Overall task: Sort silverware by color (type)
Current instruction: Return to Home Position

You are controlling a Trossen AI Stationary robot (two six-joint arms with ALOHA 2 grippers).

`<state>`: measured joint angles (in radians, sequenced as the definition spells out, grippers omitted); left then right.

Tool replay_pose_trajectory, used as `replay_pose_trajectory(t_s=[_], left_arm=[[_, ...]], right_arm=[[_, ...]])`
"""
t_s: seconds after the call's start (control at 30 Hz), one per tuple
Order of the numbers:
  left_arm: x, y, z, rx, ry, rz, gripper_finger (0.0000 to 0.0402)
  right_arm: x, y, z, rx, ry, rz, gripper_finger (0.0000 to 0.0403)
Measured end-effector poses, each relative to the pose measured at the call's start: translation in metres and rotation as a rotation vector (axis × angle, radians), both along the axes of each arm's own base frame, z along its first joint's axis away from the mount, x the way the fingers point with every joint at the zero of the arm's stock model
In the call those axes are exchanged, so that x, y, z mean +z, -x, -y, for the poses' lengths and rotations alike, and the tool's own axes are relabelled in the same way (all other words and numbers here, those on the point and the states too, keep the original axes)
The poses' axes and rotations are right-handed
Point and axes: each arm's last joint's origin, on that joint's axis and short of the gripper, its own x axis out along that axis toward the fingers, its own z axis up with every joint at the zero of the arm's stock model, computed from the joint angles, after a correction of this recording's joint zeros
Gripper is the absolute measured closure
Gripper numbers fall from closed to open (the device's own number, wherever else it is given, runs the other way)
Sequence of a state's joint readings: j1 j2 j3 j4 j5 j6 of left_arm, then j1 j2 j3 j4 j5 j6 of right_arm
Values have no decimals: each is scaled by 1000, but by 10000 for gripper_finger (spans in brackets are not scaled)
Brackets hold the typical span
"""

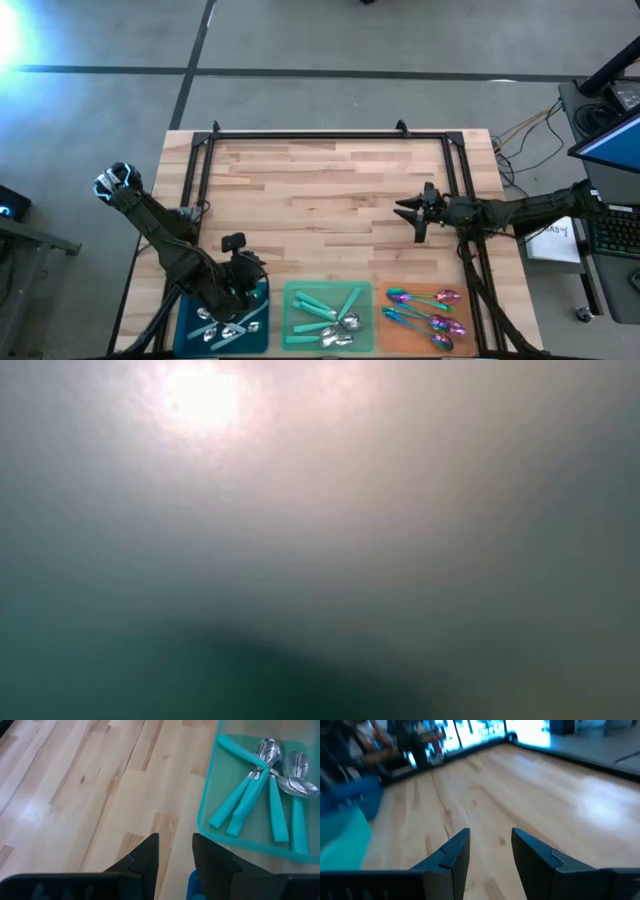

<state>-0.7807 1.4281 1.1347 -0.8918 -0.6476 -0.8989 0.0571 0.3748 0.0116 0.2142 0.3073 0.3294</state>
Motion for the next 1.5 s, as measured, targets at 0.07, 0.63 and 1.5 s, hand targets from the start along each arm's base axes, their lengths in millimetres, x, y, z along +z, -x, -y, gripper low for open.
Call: replay_pose_trajectory(t_s=[0.07, 0.63, 1.5], left_arm=[[0, 0, 0, 0, -1, 0, 299], [1, -2, -3, -29, -103, 23, 299], [-6, -87, -108, 259, -354, 43, 299]], right_arm=[[8, 4, 2, -12, -5, 76, 268], [37, 30, 16, -151, 5, 425, 268], [37, 29, 17, -162, 8, 415, 268]])
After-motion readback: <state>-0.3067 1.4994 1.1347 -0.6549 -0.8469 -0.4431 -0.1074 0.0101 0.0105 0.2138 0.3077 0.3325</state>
